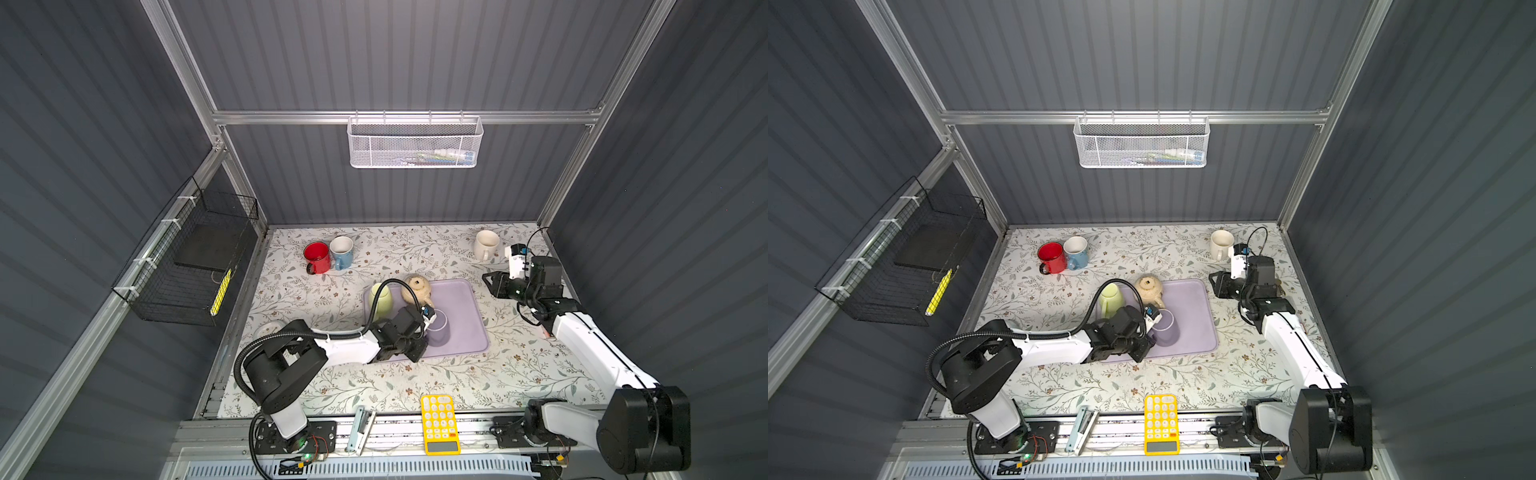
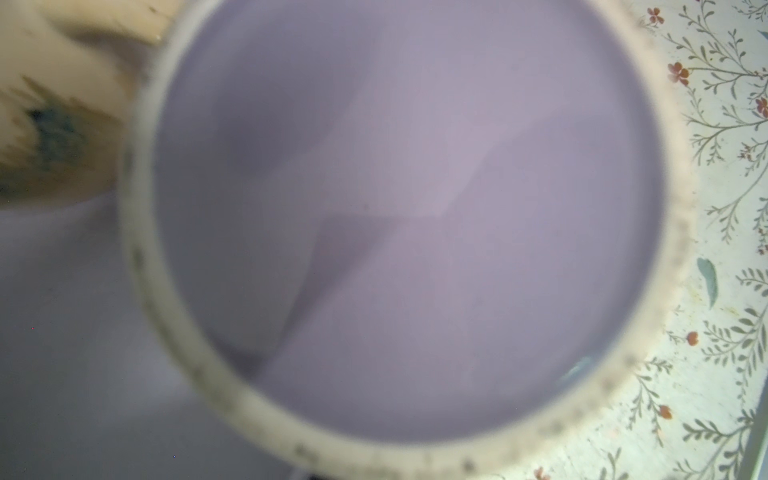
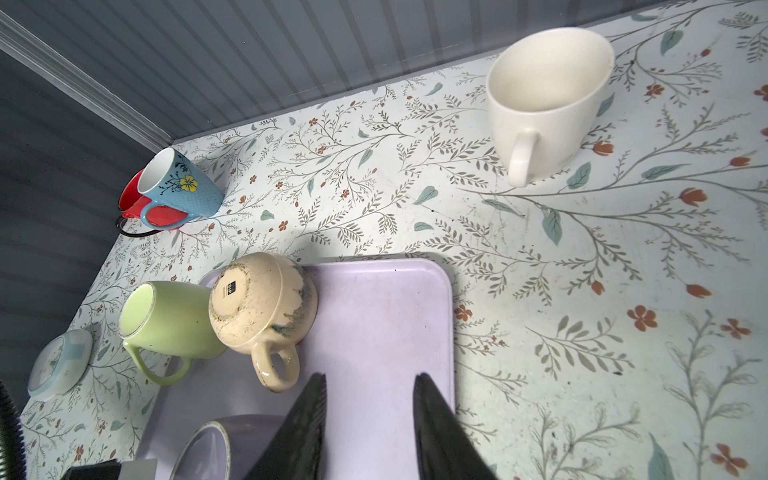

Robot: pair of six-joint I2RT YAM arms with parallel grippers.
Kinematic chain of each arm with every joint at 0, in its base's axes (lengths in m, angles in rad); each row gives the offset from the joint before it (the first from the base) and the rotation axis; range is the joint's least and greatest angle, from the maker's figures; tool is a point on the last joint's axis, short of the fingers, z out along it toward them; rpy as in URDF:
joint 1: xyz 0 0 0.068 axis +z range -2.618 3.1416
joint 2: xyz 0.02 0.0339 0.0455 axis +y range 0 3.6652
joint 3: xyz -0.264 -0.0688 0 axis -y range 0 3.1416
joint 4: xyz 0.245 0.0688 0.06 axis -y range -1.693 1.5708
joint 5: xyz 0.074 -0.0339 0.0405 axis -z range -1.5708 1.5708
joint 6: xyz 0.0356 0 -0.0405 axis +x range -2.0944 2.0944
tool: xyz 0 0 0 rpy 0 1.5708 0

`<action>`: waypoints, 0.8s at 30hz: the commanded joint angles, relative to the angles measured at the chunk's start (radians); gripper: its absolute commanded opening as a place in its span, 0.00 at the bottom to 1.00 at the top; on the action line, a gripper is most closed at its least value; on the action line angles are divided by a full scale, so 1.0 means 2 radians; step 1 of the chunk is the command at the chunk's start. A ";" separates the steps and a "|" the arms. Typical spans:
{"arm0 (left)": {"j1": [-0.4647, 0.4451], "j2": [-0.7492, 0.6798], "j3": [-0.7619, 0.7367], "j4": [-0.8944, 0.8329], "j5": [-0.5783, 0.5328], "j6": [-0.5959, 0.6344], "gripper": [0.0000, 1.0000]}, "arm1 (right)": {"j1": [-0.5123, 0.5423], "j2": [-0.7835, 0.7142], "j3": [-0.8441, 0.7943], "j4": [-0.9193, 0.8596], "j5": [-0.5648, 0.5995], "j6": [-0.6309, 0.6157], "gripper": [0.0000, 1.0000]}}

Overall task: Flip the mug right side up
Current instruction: 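Spread the left gripper inside the lavender mug and lift it off the tray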

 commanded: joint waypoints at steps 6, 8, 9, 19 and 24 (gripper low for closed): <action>0.004 -0.028 0.008 -0.001 0.003 0.008 0.12 | -0.003 0.008 -0.006 0.012 0.002 0.003 0.37; 0.013 -0.040 0.006 0.012 0.019 0.001 0.12 | -0.002 0.010 -0.005 0.013 0.002 0.003 0.37; 0.019 -0.045 0.003 0.022 0.028 -0.006 0.12 | -0.003 0.011 -0.006 0.014 0.002 0.003 0.37; 0.086 -0.075 -0.037 0.134 0.131 -0.079 0.11 | -0.005 0.014 -0.010 0.021 -0.005 0.007 0.37; 0.093 -0.077 -0.022 0.147 0.162 -0.084 0.11 | -0.011 0.016 -0.013 0.024 -0.015 0.011 0.37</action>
